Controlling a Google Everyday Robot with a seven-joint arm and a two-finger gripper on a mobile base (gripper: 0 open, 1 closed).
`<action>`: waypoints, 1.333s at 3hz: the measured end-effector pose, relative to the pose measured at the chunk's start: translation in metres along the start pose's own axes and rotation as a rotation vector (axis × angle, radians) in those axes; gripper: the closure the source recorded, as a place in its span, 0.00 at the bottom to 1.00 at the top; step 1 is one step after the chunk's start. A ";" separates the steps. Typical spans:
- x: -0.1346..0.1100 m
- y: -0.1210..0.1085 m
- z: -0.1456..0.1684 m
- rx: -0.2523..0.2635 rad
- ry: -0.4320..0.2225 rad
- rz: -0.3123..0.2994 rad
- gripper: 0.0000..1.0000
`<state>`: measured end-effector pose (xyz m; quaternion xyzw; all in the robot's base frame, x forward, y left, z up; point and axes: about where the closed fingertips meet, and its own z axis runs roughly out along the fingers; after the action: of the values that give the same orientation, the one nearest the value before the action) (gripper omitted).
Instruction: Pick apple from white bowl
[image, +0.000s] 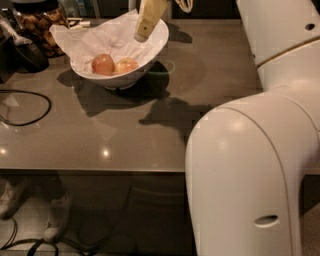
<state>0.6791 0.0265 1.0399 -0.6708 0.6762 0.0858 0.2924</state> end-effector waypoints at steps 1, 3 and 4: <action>-0.002 -0.008 0.018 -0.010 0.016 0.011 0.23; -0.004 -0.023 0.049 -0.015 0.041 0.032 0.26; -0.003 -0.027 0.062 -0.021 0.052 0.040 0.26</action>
Offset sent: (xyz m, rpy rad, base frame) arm 0.0438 0.0049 -0.0125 -0.1118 0.1321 0.0006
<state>0.7218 0.0587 0.9985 -0.6621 0.6959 0.0812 0.2659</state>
